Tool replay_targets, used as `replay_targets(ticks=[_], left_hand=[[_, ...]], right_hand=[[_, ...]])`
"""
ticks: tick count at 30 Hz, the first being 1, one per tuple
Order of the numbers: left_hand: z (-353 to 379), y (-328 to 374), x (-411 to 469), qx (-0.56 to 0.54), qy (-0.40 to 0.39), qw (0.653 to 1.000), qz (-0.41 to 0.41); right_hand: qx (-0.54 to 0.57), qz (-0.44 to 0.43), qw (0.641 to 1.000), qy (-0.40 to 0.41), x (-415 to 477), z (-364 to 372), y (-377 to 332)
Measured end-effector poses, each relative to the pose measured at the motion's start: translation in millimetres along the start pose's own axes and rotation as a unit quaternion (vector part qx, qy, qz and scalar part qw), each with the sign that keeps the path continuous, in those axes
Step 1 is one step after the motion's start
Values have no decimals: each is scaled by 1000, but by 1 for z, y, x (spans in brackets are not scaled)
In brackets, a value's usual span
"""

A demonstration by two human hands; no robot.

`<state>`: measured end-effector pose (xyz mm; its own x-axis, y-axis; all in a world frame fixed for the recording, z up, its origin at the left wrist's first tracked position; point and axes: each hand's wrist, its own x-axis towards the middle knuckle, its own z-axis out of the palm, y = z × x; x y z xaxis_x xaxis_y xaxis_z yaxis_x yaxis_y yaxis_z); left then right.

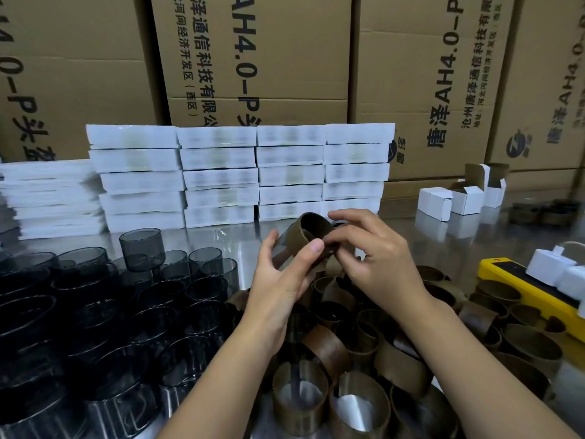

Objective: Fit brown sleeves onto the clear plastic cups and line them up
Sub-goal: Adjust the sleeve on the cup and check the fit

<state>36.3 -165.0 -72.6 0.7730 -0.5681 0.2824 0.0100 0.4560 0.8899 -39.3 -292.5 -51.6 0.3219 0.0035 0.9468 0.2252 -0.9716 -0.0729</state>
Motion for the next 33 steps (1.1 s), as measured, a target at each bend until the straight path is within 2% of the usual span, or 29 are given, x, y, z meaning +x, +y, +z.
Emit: replay_targets(ticks=[5,7,10,13,15,24,33], left_hand=[[-1,-1,2,-34,14,999,2],[-2,1,2,-39,14,999,8],[-1,2,1,-39,19,999,18],[0,2,0,-33,18,999,30],[0,3,-1,-31,13,999,35],[-3,7,-6,22,24,996,80],[-2,7,-7,52,25,994,95]], right_hand=[[31,4,999,17,2,0,-6],[88,49,995,17,2,-2,-10],[201,147,968,-19,2,-7,-15],[258,234,934,-74,4,-7,-15],[280,262,918,-102,3,-4,-14],[407,302,857,-94,6,-4,-13],[402,308,860,-60,8,-2,-8]])
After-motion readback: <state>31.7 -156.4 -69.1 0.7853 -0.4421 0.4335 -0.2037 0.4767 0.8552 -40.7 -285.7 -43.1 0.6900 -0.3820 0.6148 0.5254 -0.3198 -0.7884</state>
